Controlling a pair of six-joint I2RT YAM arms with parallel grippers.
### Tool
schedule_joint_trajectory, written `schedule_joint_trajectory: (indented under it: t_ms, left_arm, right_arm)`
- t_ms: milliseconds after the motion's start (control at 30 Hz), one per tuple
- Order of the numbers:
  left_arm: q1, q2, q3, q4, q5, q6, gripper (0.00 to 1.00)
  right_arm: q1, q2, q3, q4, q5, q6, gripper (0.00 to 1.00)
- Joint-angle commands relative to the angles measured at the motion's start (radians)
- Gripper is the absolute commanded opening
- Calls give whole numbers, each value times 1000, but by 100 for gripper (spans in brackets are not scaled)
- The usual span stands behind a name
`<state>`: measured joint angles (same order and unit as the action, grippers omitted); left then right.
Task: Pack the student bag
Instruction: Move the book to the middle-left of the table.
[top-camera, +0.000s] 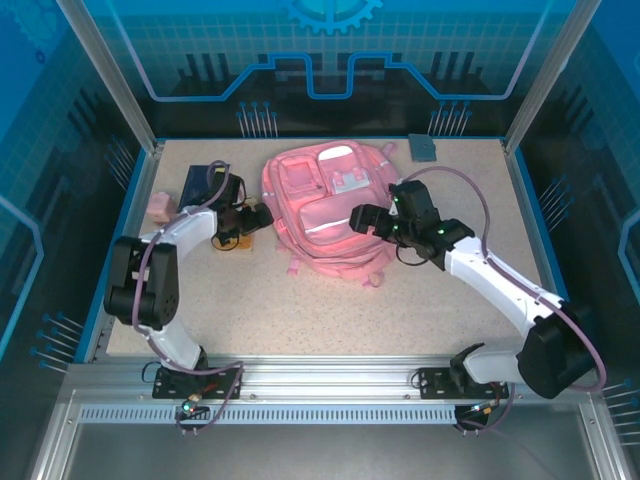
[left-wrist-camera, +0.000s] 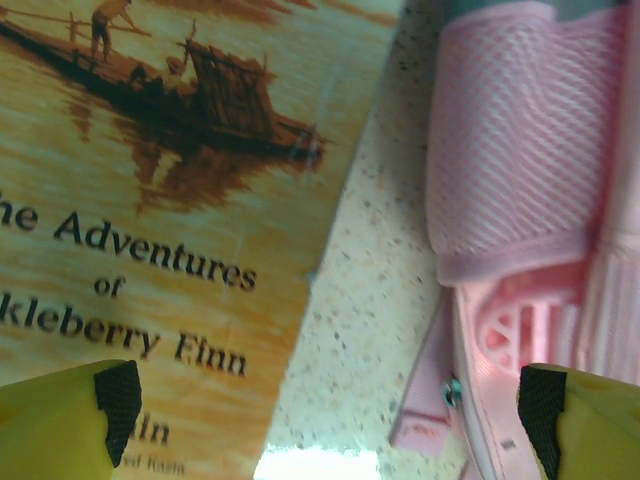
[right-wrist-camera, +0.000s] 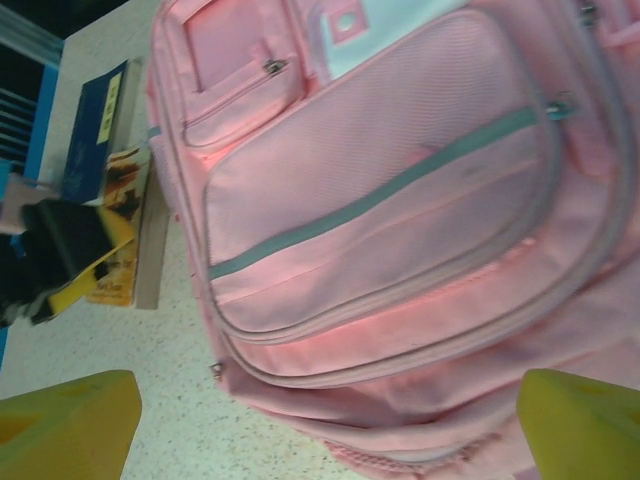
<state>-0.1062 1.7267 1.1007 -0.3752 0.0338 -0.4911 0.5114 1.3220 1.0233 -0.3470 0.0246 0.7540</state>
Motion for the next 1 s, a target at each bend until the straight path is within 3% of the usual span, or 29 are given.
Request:
schedule_joint_trajectory:
  t_ms: [0,367,733,833,967]
  left_arm:
    - [13,51,62,-4,32,17,99]
    - [-9,43,-75,-49,201,-92,99]
    - [-224,-191,-341,-65,177,-298,99]
    - [-233,-258,-359,-60,209,-319,99]
    - [-214,-357,-290,-128,169,-269,99]
  right_arm:
    - [32,33,37,23,-23,-6,97]
    - [64,119,87,-21,-22,10,95]
    - [143,224,182,-71,14,-8,92]
    - [171,259,215,-87,21,-17,91]
    - [229,317,270,-113,30,-35,86]
